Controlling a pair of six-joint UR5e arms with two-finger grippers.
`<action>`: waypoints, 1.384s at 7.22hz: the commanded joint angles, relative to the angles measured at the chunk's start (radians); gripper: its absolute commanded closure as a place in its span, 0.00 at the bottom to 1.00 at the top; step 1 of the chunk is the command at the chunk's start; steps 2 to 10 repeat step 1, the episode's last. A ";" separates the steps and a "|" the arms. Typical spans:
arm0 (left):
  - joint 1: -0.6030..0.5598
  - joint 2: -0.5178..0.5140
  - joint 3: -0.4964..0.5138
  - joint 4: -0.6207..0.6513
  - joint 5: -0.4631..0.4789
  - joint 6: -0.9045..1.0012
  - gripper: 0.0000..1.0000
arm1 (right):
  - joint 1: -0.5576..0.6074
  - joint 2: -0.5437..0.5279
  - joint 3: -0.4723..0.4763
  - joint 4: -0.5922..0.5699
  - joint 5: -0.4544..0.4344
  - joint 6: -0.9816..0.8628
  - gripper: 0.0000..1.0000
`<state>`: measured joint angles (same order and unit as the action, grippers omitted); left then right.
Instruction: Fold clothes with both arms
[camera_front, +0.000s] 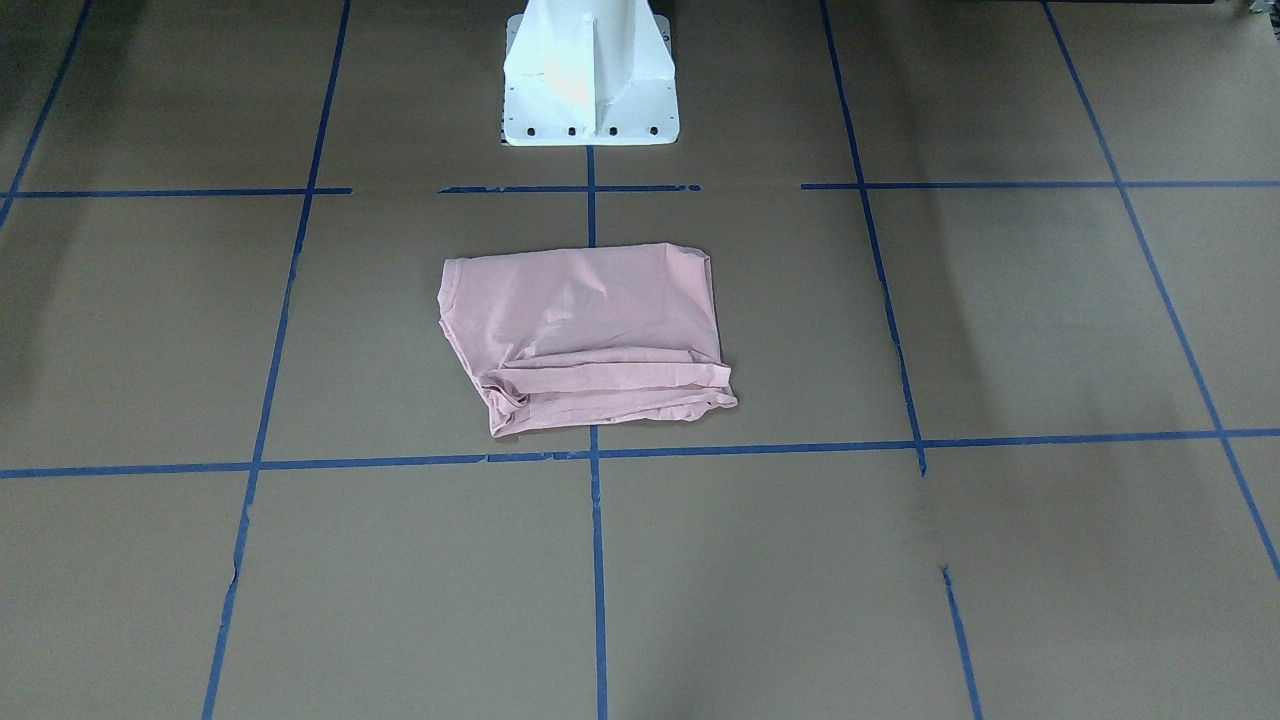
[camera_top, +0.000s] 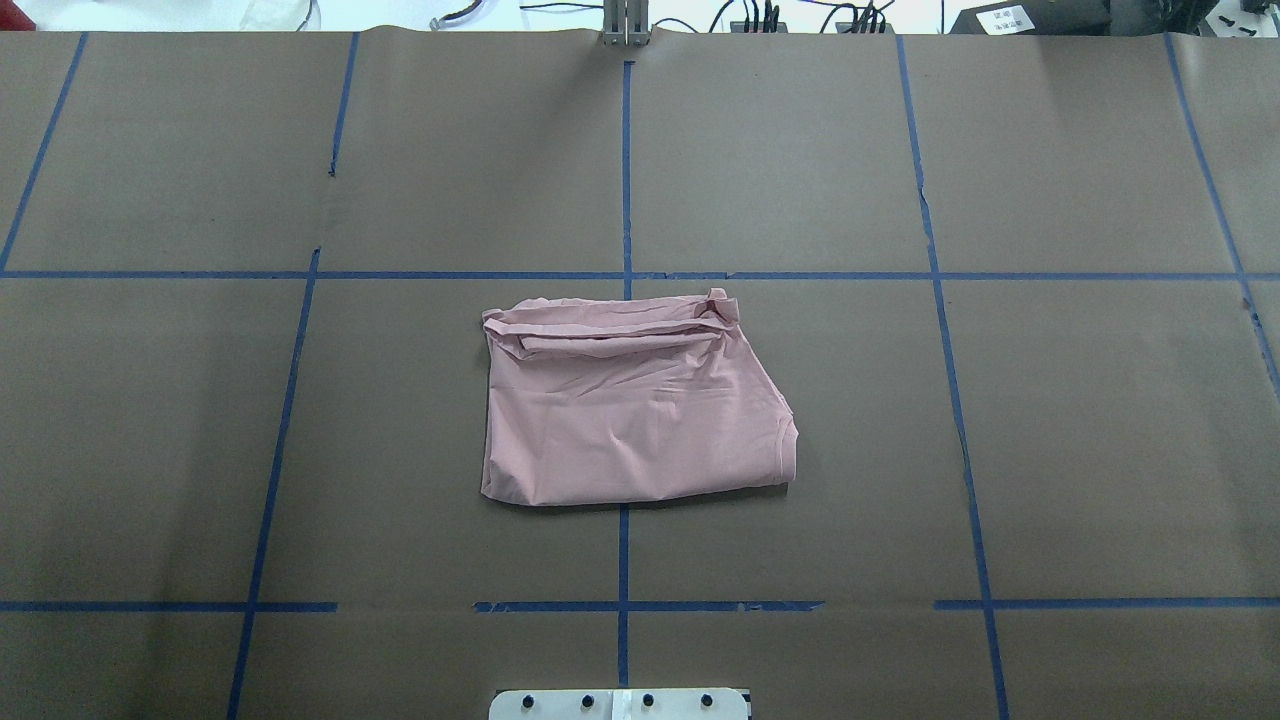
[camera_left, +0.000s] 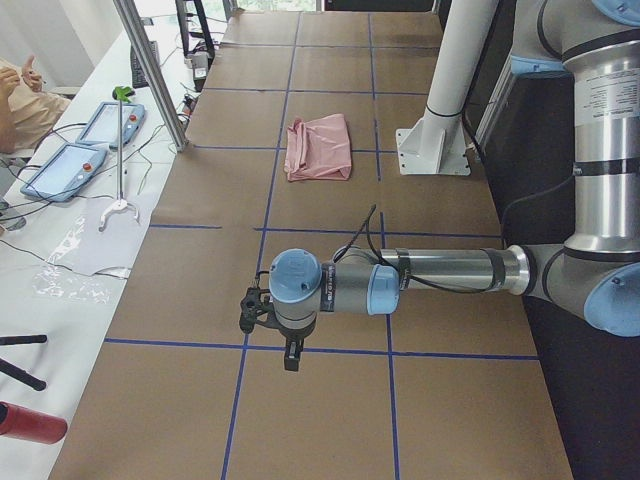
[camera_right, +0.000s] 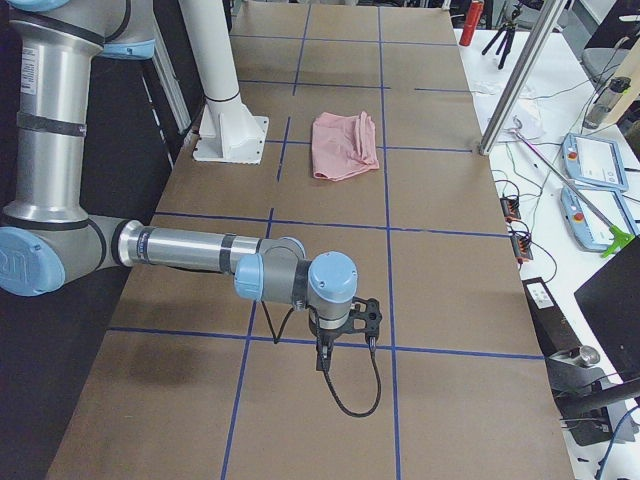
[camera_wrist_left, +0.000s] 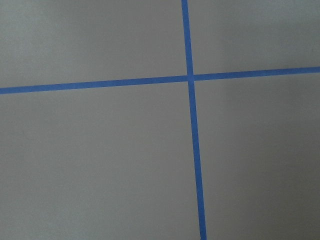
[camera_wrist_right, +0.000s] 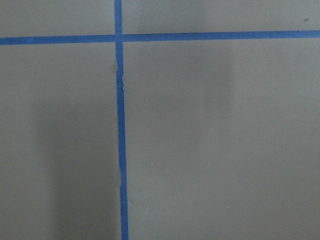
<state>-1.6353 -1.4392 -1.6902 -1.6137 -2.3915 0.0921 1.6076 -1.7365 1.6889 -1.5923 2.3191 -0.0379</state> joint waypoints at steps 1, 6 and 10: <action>0.000 0.002 0.000 0.000 0.000 0.001 0.00 | -0.002 0.000 -0.002 -0.002 0.000 -0.002 0.00; 0.000 0.002 0.000 0.000 0.000 0.001 0.00 | -0.002 0.000 -0.002 -0.002 0.000 -0.002 0.00; 0.000 0.002 0.000 0.000 0.000 0.001 0.00 | -0.002 0.000 -0.002 -0.002 0.000 -0.002 0.00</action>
